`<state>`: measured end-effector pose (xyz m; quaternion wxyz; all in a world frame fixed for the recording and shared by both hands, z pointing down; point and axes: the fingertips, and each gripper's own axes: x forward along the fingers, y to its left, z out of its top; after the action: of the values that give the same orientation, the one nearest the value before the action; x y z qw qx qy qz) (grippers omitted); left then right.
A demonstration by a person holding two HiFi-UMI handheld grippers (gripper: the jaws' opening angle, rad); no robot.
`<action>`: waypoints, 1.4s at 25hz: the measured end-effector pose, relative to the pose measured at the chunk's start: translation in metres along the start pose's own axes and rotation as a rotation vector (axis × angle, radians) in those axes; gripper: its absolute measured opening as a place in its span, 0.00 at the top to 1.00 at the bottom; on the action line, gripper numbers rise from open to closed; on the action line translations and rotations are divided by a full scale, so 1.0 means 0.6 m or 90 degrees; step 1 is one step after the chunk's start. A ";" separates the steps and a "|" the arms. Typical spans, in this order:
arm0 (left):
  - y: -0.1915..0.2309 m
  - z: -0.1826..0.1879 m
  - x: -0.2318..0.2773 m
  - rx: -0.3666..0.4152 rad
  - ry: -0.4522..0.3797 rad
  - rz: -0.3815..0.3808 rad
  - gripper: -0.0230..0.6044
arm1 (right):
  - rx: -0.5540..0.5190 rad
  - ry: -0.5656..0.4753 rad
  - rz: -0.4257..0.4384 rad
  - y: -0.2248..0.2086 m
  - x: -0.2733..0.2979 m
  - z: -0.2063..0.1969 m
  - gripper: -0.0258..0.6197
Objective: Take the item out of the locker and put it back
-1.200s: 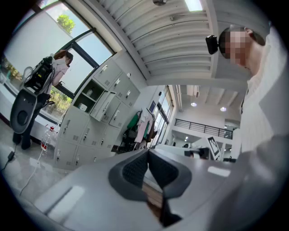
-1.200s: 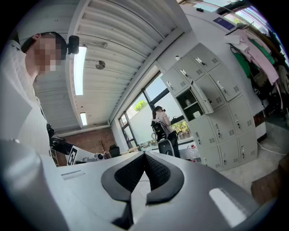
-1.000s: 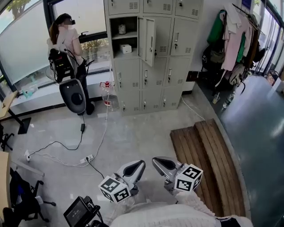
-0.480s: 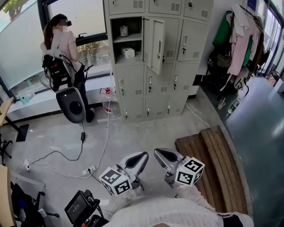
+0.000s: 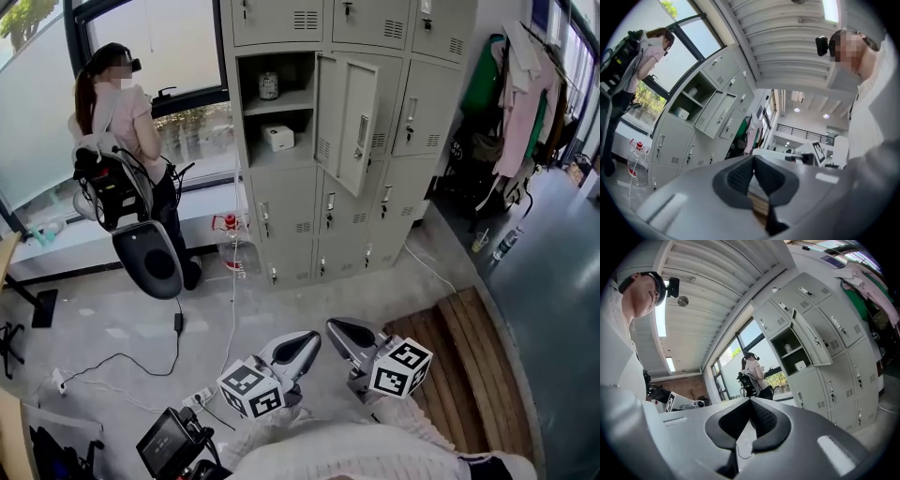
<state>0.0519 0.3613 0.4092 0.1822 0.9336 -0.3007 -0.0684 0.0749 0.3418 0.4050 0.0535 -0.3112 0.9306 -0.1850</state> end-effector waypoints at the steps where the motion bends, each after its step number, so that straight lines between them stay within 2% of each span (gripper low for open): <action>1: 0.015 0.000 0.007 -0.008 0.003 0.001 0.95 | 0.004 0.008 -0.005 -0.012 0.011 -0.001 0.97; 6: 0.096 0.019 0.044 -0.027 0.001 0.009 0.95 | 0.008 0.019 -0.006 -0.077 0.075 0.017 0.97; 13: 0.230 0.057 0.121 -0.010 -0.004 0.041 0.95 | 0.006 0.022 0.026 -0.189 0.190 0.047 0.97; 20: 0.381 0.131 0.224 0.001 -0.013 0.078 0.95 | -0.006 0.017 0.069 -0.313 0.317 0.132 0.97; 24: 0.451 0.178 0.282 0.009 -0.034 0.093 0.95 | -0.025 0.022 0.066 -0.389 0.370 0.178 0.97; 27: 0.490 0.201 0.319 0.011 -0.047 0.100 0.95 | -0.026 0.020 0.070 -0.432 0.403 0.200 0.97; 31: 0.523 0.200 0.346 -0.002 -0.043 0.111 0.95 | -0.034 0.032 0.085 -0.460 0.444 0.207 0.97; 35: 0.555 0.208 0.354 -0.011 -0.039 0.121 0.95 | -0.014 0.008 0.082 -0.483 0.472 0.222 0.97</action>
<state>0.0155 -0.0516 0.4169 0.1868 0.8966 -0.3929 -0.0823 0.0389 -0.0827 0.3957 0.0562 -0.2501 0.9510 -0.1729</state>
